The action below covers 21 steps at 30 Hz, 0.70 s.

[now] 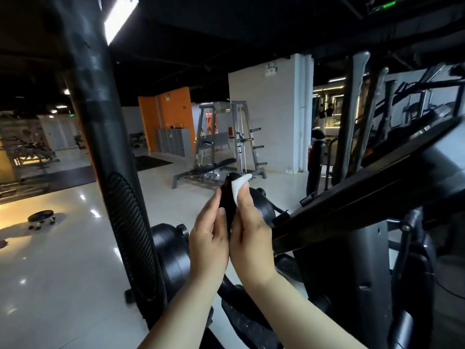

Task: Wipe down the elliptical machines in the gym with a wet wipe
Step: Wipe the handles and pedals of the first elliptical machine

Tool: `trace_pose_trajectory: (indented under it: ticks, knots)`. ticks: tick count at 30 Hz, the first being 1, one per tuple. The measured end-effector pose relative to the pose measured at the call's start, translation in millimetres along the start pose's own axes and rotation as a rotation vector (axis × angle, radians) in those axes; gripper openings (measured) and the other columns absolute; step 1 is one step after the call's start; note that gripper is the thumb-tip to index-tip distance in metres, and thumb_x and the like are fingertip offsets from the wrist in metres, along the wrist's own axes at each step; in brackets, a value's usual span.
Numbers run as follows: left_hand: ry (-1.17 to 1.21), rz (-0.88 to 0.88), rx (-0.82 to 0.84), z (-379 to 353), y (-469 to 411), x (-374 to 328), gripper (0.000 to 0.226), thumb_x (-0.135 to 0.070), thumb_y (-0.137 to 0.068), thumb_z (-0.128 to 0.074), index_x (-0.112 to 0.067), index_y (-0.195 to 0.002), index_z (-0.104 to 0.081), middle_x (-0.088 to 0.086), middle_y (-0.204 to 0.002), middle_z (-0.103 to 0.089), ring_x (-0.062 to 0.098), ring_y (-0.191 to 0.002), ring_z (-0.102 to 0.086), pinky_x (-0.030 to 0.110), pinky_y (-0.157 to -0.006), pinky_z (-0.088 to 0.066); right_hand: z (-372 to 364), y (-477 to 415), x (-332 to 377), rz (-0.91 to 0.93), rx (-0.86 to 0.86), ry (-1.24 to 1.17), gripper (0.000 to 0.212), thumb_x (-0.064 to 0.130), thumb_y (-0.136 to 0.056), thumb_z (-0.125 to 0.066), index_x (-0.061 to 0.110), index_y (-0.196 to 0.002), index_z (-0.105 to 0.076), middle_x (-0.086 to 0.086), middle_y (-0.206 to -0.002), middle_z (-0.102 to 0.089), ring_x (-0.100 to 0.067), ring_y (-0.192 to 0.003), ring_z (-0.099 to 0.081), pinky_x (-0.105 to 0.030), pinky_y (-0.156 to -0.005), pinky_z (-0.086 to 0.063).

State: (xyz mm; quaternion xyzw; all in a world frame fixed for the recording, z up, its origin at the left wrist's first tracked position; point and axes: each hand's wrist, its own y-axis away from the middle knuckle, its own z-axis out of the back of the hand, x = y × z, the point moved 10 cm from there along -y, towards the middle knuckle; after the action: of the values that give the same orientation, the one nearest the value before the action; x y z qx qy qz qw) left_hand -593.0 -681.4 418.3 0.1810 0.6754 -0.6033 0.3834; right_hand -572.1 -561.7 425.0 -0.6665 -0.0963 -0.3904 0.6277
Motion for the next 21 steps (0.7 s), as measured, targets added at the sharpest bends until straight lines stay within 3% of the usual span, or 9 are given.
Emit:
trace_pose_trajectory:
  ticks: [3, 5, 7, 10, 12, 14, 15, 18, 21]
  knots:
    - [0.019, 0.079, 0.012, 1.4, 5.4, 14.4, 0.046, -0.018, -0.106, -0.052, -0.058, -0.129, -0.049, -0.048, -0.125, -0.051, -0.019, -0.127, -0.047, 0.008, -0.107, -0.036, -10.8, 14.2, -13.3, 0.004, 0.058, 0.091, 0.053, 0.031, -0.101, -0.038, 0.018, -0.152, -0.039, 0.009, -0.152, -0.042, 0.01, -0.138, -0.034, -0.016, -0.115, -0.031]
    - [0.017, 0.12, 0.016, 1.5, 10.6, 22.0, 0.045, -0.02, -0.106, -0.051, -0.057, -0.13, -0.047, -0.044, -0.131, -0.047, -0.022, -0.125, -0.045, 0.007, -0.108, -0.035, -18.9, 30.9, -27.6, -0.027, 0.14, 0.135, 0.046, 0.022, -0.107, -0.041, 0.017, -0.152, -0.043, 0.009, -0.147, -0.05, 0.01, -0.135, -0.041, -0.019, -0.112, -0.038]
    - [0.01, 0.12, 0.012, 2.7, 14.2, 27.8, 0.043, -0.019, -0.107, -0.05, -0.046, -0.14, -0.048, -0.032, -0.138, -0.047, -0.017, -0.129, -0.045, 0.003, -0.106, -0.033, -18.6, 38.3, -29.1, -0.073, 0.165, 0.09, 0.034, 0.013, -0.108, -0.042, 0.02, -0.139, -0.055, 0.021, -0.121, -0.063, 0.014, -0.116, -0.055, -0.013, -0.096, -0.047]
    - [0.026, 0.104, 0.014, 3.5, 15.1, 35.5, 0.042, -0.018, -0.107, -0.05, -0.031, -0.147, -0.05, -0.016, -0.149, -0.05, -0.004, -0.138, -0.044, 0.011, -0.111, -0.035, -5.7, 23.6, -17.8, -0.094, 0.051, 0.036, 0.034, 0.01, -0.107, -0.041, 0.022, -0.133, -0.059, 0.028, -0.083, -0.058, 0.023, -0.083, -0.056, 0.002, -0.073, -0.038]
    - [0.063, 0.112, 0.011, 4.3, 17.0, 39.7, 0.041, -0.018, -0.108, -0.05, -0.036, -0.144, -0.051, -0.011, -0.15, -0.052, 0.001, -0.14, -0.046, 0.021, -0.115, -0.038, -4.0, 15.0, -11.7, -0.088, -0.003, 0.013, 0.036, 0.02, -0.108, -0.039, 0.035, -0.139, -0.052, 0.028, -0.104, -0.067, 0.02, -0.099, -0.057, -0.001, -0.083, -0.041]
    - [0.058, 0.122, -0.002, 6.0, 18.2, 40.7, 0.042, -0.017, -0.107, -0.05, -0.047, -0.137, -0.05, -0.02, -0.143, -0.056, -0.003, -0.135, -0.05, 0.019, -0.111, -0.04, -10.9, 19.5, -6.0, -0.017, 0.013, 0.091, 0.042, 0.023, -0.106, -0.041, 0.028, -0.147, -0.046, 0.015, -0.138, -0.059, 0.004, -0.127, -0.052, -0.012, -0.104, -0.04]
    - [0.048, 0.128, -0.005, 6.9, 17.8, 41.0, 0.042, -0.017, -0.107, -0.051, -0.05, -0.134, -0.05, -0.029, -0.136, -0.056, -0.009, -0.13, -0.051, 0.014, -0.106, -0.04, -15.1, 26.8, -15.6, -0.007, 0.039, 0.119, 0.041, 0.02, -0.106, -0.043, 0.024, -0.146, -0.048, 0.011, -0.138, -0.061, -0.001, -0.127, -0.055, -0.013, -0.103, -0.041]
    - [0.044, 0.13, 0.004, 7.0, 16.3, 43.0, 0.04, -0.02, -0.107, -0.052, -0.048, -0.134, -0.049, -0.038, -0.127, -0.052, -0.021, -0.122, -0.048, 0.008, -0.101, -0.038, -19.7, 38.9, -33.0, -0.107, 0.115, 0.029, 0.031, 0.012, -0.108, -0.039, 0.026, -0.125, -0.061, 0.02, -0.1, -0.069, 0.0, -0.098, -0.065, -0.002, -0.083, -0.041]
    - [0.073, 0.118, 0.003, 4.8, 14.4, 45.2, 0.038, -0.02, -0.107, -0.051, -0.037, -0.141, -0.054, -0.023, -0.138, -0.057, -0.008, -0.131, -0.051, 0.017, -0.108, -0.04, 0.9, 17.7, -9.8, 0.015, -0.043, 0.144, 0.046, 0.021, -0.106, -0.035, 0.013, -0.149, -0.048, -0.009, -0.111, -0.068, -0.019, -0.099, -0.063, -0.011, -0.086, -0.046]
